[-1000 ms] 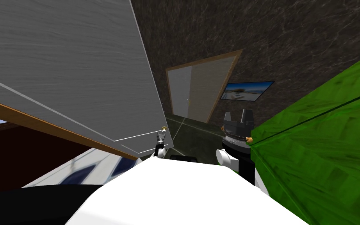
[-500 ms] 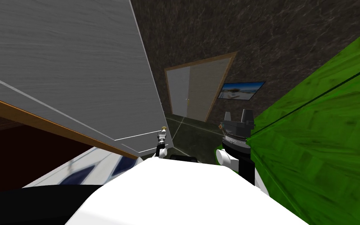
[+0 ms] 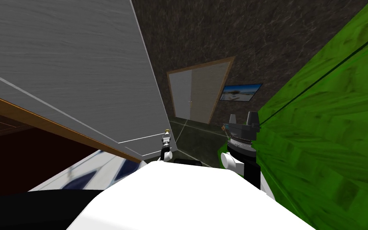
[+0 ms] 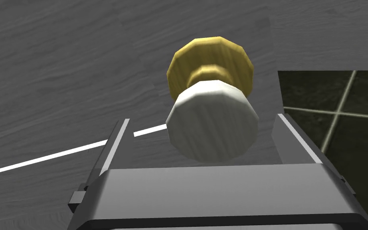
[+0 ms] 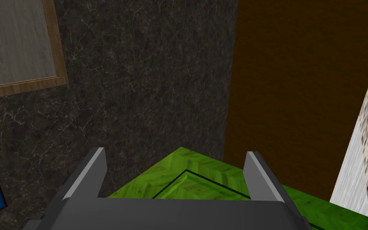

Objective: Push the door open

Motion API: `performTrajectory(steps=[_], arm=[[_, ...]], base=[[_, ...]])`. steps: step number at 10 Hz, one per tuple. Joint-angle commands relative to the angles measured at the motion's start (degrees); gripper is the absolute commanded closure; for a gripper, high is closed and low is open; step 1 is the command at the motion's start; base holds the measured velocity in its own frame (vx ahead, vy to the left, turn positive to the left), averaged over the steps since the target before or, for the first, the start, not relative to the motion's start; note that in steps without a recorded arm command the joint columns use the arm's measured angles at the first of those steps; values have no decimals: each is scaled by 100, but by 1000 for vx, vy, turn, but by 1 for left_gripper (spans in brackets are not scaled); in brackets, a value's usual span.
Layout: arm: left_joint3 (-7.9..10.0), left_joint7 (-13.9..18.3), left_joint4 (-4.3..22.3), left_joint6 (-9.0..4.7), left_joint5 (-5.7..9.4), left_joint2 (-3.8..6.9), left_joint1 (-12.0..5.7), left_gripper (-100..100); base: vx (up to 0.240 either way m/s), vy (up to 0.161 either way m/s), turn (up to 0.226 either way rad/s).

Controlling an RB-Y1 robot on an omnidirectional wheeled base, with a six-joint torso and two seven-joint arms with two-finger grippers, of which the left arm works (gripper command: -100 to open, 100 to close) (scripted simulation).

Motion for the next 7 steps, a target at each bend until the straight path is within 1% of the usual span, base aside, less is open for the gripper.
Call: performTrajectory(steps=[1,4,7], arm=[[-57,286,-44,-34,139,-64,16,-100],[-152,719,-139,-80,359,-191,60,-100],[-219,1026,-208,-114,518,-297,91,-100]], base=[[-98,2,-61],[-85,0,-53],[-62,4,-37]])
